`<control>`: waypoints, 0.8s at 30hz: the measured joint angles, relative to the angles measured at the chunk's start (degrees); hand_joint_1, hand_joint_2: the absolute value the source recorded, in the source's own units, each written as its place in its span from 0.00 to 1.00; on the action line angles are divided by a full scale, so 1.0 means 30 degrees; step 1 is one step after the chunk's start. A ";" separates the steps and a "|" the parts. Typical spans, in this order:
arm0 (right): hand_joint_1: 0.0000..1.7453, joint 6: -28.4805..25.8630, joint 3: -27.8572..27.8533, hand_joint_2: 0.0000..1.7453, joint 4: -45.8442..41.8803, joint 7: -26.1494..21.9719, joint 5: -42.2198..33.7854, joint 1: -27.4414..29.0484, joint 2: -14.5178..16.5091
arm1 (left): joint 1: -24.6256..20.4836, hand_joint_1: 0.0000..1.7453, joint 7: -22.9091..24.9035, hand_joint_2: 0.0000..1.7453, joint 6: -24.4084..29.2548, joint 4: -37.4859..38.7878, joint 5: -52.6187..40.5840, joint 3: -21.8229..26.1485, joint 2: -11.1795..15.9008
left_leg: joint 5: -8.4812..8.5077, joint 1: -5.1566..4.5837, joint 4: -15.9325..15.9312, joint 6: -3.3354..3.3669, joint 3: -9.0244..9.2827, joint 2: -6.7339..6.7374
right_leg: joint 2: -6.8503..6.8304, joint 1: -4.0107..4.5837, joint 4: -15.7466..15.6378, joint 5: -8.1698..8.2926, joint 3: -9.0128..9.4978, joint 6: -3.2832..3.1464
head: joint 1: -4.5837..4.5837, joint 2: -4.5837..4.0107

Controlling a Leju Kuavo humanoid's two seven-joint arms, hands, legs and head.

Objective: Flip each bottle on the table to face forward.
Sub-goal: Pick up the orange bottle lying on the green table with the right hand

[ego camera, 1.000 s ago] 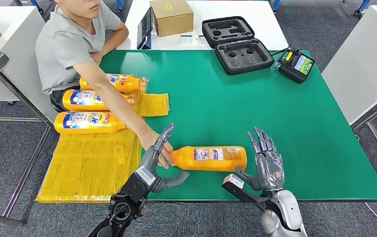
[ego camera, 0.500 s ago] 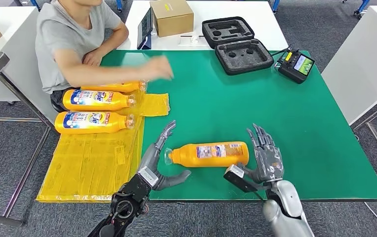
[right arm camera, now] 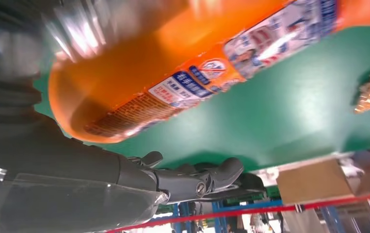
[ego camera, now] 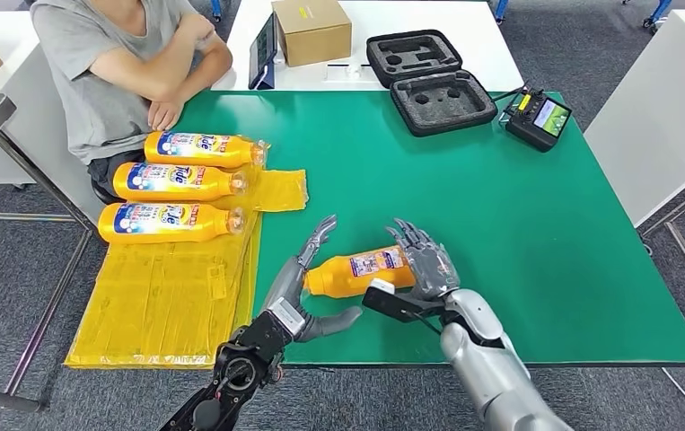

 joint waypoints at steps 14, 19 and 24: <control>0.00 0.0410 0.0566 1.00 0.3033 -0.0793 -0.0457 -0.1756 -0.0089 | 0.0011 0.00 -0.0027 1.00 0.0133 0.0056 -0.0403 -0.0119 0.0018 | 0.0001 -0.0016 0.0003 0.0003 -0.0001 -0.0009 | -0.0008 -0.0019 0.0001 0.0002 0.0001 0.0003 | -0.0002 0.0000; 0.00 0.0576 0.1042 1.00 0.3480 -0.0354 -0.0010 -0.2101 0.0024 | 0.0019 0.00 -0.0027 1.00 0.0104 0.0051 -0.0747 -0.0082 0.0020 | 0.0002 -0.0014 0.0002 0.0002 0.0000 -0.0007 | -0.0008 -0.0017 0.0000 0.0002 0.0002 0.0003 | -0.0002 0.0000; 0.00 0.0213 0.2083 1.00 0.3791 0.1555 0.1907 -0.2422 0.0031 | 0.0046 0.00 -0.0027 1.00 -0.0027 0.0005 -0.1084 0.0056 0.0020 | 0.0003 -0.0016 0.0002 0.0002 0.0007 -0.0007 | -0.0007 -0.0020 0.0000 0.0003 0.0007 0.0002 | -0.0002 0.0000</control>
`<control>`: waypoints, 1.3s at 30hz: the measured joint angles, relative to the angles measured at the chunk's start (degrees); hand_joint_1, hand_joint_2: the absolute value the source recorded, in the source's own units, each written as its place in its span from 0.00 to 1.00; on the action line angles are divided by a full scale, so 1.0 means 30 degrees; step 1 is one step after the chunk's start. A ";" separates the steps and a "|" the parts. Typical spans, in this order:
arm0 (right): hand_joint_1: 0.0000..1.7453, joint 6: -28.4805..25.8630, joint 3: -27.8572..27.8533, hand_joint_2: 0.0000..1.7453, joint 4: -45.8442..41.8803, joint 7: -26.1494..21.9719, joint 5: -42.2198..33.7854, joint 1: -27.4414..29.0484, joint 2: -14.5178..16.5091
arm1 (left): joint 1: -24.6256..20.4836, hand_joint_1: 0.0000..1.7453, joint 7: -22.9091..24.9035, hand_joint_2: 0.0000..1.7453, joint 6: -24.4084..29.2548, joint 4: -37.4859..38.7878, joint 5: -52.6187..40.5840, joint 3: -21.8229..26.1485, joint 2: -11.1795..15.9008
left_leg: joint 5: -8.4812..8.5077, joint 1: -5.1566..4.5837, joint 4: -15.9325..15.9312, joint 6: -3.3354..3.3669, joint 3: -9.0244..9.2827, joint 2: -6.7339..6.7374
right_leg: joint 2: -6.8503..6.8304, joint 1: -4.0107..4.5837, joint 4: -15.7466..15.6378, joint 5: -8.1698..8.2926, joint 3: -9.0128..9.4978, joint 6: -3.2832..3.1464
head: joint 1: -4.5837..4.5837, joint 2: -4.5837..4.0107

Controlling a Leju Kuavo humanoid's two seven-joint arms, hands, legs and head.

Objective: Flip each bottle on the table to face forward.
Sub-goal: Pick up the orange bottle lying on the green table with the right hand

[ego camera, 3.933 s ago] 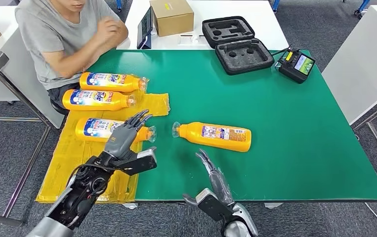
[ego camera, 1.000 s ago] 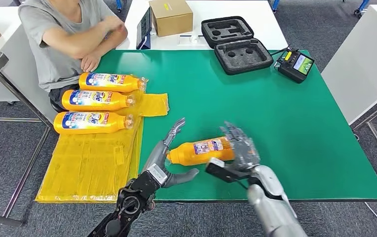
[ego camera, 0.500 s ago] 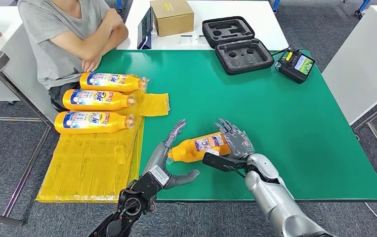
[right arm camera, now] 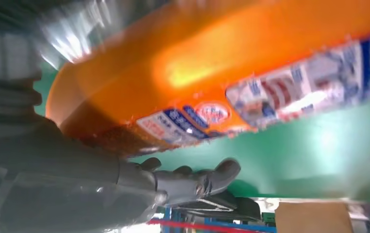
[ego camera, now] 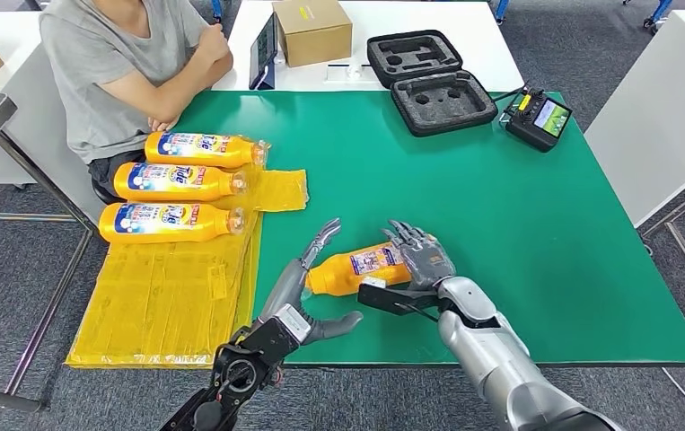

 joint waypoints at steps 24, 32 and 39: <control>1.00 0.1597 0.1713 1.00 0.0632 0.1120 0.0957 -0.0777 -0.0104 | 0.0035 0.00 0.0000 1.00 -0.0339 0.0000 -0.0237 0.0148 0.0007 | -0.0001 0.0000 0.0000 -0.0001 0.0058 0.0004 | 0.0003 -0.0001 -0.0004 0.0001 0.0049 -0.0001 | 0.0000 0.0000; 1.00 0.2202 0.1771 1.00 0.0975 0.0561 0.0392 -0.1124 -0.0106 | 0.0054 0.00 0.0000 1.00 -0.0332 0.0000 -0.0364 0.0166 0.0007 | 0.0000 0.0000 0.0000 -0.0001 0.0061 0.0003 | 0.0000 -0.0002 -0.0004 0.0000 0.0054 0.0000 | 0.0002 0.0000; 1.00 0.2237 0.1775 1.00 0.1133 0.0514 0.0374 -0.1222 -0.0106 | 0.0058 0.00 0.0000 1.00 -0.0331 0.0002 -0.0368 0.0184 0.0007 | -0.0001 0.0000 0.0000 -0.0001 0.0063 0.0003 | 0.0000 -0.0002 -0.0005 0.0000 0.0056 0.0000 | 0.0002 0.0000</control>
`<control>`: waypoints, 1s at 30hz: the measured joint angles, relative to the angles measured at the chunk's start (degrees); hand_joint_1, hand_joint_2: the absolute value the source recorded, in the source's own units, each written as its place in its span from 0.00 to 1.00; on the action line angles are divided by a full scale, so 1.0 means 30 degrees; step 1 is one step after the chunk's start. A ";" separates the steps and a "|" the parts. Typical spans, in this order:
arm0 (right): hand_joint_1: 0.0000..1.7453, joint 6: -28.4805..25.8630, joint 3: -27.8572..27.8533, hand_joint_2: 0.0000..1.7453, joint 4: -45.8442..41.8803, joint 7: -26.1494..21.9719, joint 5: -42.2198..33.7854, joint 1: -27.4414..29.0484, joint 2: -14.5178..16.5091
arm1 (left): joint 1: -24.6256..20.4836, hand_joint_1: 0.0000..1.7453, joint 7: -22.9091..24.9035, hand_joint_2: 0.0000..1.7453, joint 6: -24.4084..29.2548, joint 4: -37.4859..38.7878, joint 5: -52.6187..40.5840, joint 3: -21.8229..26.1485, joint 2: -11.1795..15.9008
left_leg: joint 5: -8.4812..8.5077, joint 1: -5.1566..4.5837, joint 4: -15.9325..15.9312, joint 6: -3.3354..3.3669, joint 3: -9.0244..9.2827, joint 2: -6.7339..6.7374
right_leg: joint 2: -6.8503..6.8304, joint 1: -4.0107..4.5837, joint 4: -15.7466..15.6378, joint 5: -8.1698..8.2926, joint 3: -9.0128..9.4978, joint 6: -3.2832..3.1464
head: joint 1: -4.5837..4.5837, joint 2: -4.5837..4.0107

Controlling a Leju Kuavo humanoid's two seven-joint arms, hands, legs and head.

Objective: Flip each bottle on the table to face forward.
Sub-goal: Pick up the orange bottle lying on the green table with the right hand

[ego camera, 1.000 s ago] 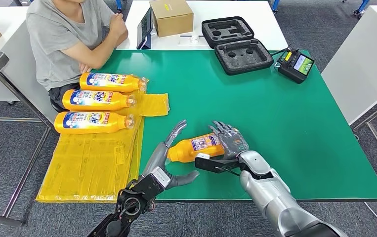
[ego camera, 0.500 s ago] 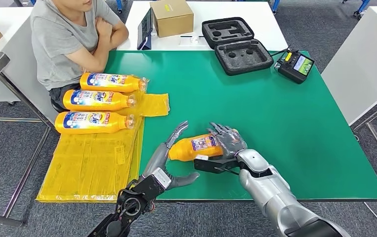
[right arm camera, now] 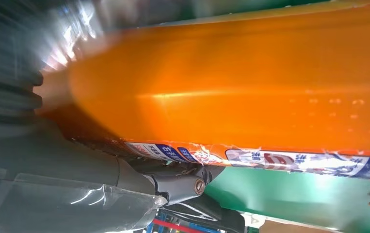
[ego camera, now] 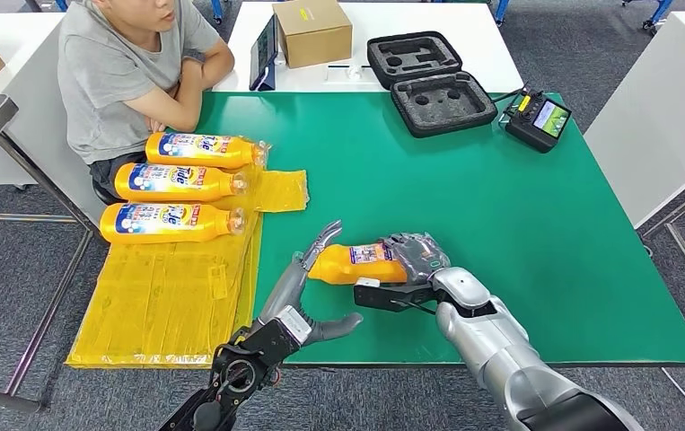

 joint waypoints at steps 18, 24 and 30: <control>1.00 0.4940 -0.2886 1.00 0.0350 -0.4384 -0.6774 -0.0585 0.0033 | 0.1169 0.00 -0.0029 1.00 0.5317 -0.3783 0.0925 0.0226 0.0745 | -0.0022 0.0007 -0.0002 -0.0017 0.0100 0.0076 | 0.0106 0.0013 0.0001 0.0006 0.0066 -0.0008 | 0.0002 0.0000; 1.00 0.5486 -0.4086 1.00 0.0246 -0.5788 -0.9696 0.0062 0.0139 | 0.1425 0.00 -0.0029 1.00 0.7289 -0.5297 0.1984 -0.0082 0.1098 | -0.0021 0.0007 -0.0002 -0.0016 0.0082 0.0065 | 0.0089 0.0011 0.0001 0.0004 0.0057 -0.0007 | 0.0000 0.0000; 1.00 0.5406 -0.5031 1.00 -0.1279 -0.6426 -1.1872 0.1597 0.0337 | 0.1561 0.00 -0.0029 1.00 0.6858 -0.5428 0.2994 -0.0177 0.1118 | -0.0022 0.0005 -0.0002 -0.0015 0.0035 0.0026 | 0.0071 0.0009 0.0000 0.0000 0.0020 -0.0003 | 0.0000 0.0000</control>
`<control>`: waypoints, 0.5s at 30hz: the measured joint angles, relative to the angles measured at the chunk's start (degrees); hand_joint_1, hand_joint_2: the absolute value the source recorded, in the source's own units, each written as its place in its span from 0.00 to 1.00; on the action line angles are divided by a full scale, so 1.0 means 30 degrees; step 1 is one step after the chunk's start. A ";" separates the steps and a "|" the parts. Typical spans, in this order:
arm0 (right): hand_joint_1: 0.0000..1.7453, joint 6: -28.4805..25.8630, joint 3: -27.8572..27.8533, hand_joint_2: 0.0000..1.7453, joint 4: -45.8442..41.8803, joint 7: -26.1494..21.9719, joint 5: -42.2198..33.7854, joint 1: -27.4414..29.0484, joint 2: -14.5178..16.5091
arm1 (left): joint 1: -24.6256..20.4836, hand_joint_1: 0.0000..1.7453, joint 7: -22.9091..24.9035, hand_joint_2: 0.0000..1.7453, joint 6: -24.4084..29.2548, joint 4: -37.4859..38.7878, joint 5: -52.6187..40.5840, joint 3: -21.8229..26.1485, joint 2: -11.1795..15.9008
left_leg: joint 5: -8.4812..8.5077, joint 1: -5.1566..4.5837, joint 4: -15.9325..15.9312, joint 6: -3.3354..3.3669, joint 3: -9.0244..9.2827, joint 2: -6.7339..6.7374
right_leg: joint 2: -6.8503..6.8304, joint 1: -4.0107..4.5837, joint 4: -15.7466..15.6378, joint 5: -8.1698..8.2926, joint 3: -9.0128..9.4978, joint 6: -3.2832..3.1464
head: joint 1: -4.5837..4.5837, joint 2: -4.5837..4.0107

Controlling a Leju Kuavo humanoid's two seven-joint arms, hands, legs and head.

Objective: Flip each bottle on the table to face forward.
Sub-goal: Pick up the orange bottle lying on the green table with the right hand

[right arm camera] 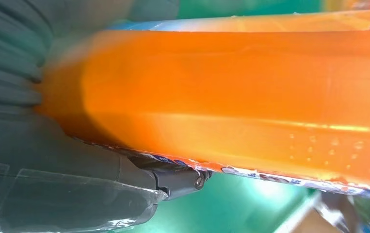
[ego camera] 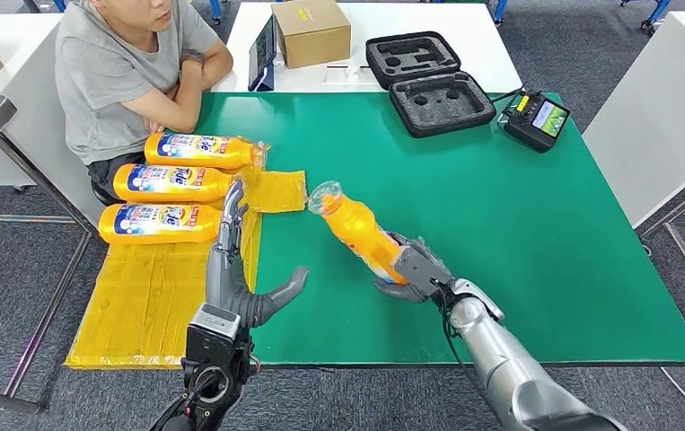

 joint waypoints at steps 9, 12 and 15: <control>1.00 0.0006 -0.0244 1.00 -0.1229 -0.0238 -0.0753 0.0908 0.0166 | 0.0065 0.00 0.0002 1.00 -0.0606 0.0341 0.0608 0.0160 -0.0175 | 0.0000 0.0000 0.0000 0.0000 -0.0028 -0.0007 | 0.0000 0.0001 0.0000 0.0000 -0.0027 0.0000 | 0.0000 0.0000; 1.00 0.0000 -0.0426 1.00 -0.4334 -0.0211 -0.1622 0.2893 0.0581 | -0.0082 0.00 0.0004 1.00 -0.1812 0.1721 0.1484 0.0652 -0.0809 | 0.0000 0.0000 0.0000 0.0000 -0.0051 -0.0008 | -0.0006 -0.0001 -0.0001 0.0000 -0.0053 0.0000 | 0.0002 0.0000; 1.00 -0.0195 -0.0171 1.00 -0.7663 0.0297 -0.2122 0.4906 0.1063 | -0.0532 0.00 0.0007 1.00 -0.3665 0.3591 0.2390 0.0953 -0.1439 | -0.0001 -0.0001 0.0000 0.0000 -0.0067 -0.0011 | -0.0010 -0.0001 -0.0002 -0.0001 -0.0069 0.0000 | -0.0003 0.0000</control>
